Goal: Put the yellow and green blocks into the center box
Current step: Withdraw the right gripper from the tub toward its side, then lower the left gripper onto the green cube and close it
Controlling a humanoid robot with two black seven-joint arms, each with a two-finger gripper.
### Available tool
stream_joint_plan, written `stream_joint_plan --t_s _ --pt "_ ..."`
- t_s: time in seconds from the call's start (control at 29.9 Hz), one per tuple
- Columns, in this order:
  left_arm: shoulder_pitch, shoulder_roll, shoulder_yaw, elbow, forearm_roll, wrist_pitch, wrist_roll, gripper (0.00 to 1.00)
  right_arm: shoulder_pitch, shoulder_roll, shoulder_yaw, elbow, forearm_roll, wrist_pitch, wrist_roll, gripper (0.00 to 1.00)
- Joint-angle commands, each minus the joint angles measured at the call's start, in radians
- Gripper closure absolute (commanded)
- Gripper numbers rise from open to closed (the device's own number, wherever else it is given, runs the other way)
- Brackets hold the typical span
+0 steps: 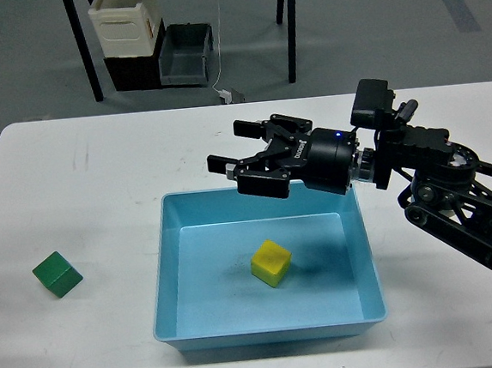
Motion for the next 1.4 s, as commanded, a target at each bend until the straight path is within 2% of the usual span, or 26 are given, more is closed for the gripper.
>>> stream_joint_plan --t_s 0.0,0.17,0.33,0.5,0.74,0.84,1.04,1.37 --pt "-0.111 0.004 0.010 0.027 0.511 -0.005 0.000 0.00 -0.157 -0.016 0.139 0.083 0.089 0.007 0.000 0.01" --pt "-0.202 0.003 0.033 0.029 0.913 -0.019 0.000 0.00 -0.352 -0.010 0.334 0.141 0.255 -0.003 0.000 0.01" --pt "-0.212 0.061 0.098 -0.034 1.006 -0.019 0.000 0.00 -0.490 -0.019 0.491 0.137 0.433 -0.010 0.000 0.01" --pt "-0.266 0.188 0.307 -0.165 1.073 -0.019 0.000 0.00 -0.619 -0.063 0.607 0.134 0.499 -0.010 0.000 0.01" --pt "-0.390 0.202 0.644 -0.169 1.331 -0.019 0.000 0.00 -0.710 -0.073 0.666 0.129 0.539 -0.011 0.000 0.01" --pt "-0.423 0.201 0.743 -0.163 1.421 -0.019 0.000 0.00 -0.727 -0.071 0.680 0.129 0.539 -0.011 0.000 0.01" --pt "-0.438 0.199 0.827 -0.129 1.477 -0.019 0.000 0.00 -0.742 -0.071 0.680 0.120 0.574 -0.029 0.000 0.01" --pt "-0.444 0.188 0.870 -0.067 1.544 -0.019 0.000 0.00 -0.762 -0.067 0.680 0.120 0.579 -0.031 0.000 0.01"
